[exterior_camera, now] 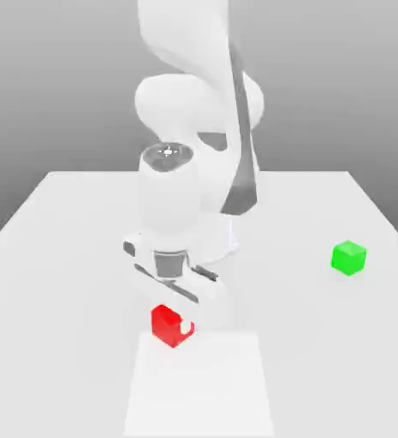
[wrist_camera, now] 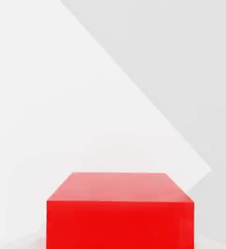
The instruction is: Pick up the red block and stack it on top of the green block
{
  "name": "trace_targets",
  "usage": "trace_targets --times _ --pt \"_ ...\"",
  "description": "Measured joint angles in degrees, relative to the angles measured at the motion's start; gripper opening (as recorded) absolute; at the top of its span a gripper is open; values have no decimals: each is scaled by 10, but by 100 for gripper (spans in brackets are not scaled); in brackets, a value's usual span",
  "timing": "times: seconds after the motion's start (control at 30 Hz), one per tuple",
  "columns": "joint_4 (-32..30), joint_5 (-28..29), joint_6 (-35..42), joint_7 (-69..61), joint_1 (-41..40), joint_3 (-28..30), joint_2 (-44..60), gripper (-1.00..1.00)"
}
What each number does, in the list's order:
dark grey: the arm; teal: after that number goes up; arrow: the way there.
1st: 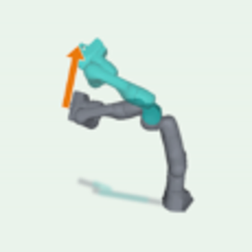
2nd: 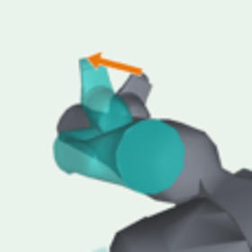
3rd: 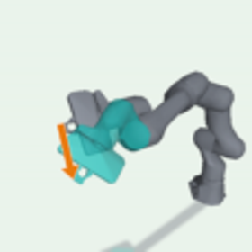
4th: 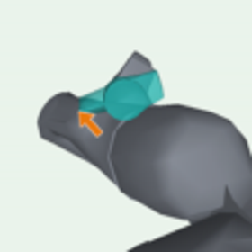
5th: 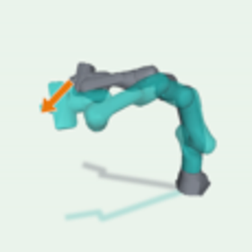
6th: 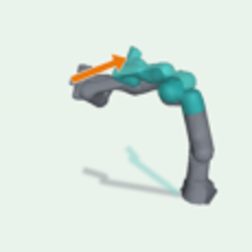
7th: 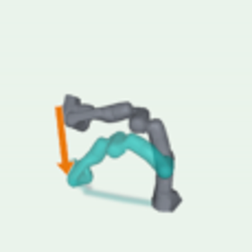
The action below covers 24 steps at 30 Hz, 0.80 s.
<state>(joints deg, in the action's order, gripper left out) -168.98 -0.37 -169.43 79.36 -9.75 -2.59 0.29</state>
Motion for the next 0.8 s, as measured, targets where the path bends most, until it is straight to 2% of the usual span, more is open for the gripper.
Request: trace_targets --times 0.1,0.17,0.8 --pt "-9 -6 51 -3 4 1 -60 -100" --pt "-10 -16 72 -25 33 -11 -82 -100" --pt "12 -142 159 -372 518 -217 -156 -100"
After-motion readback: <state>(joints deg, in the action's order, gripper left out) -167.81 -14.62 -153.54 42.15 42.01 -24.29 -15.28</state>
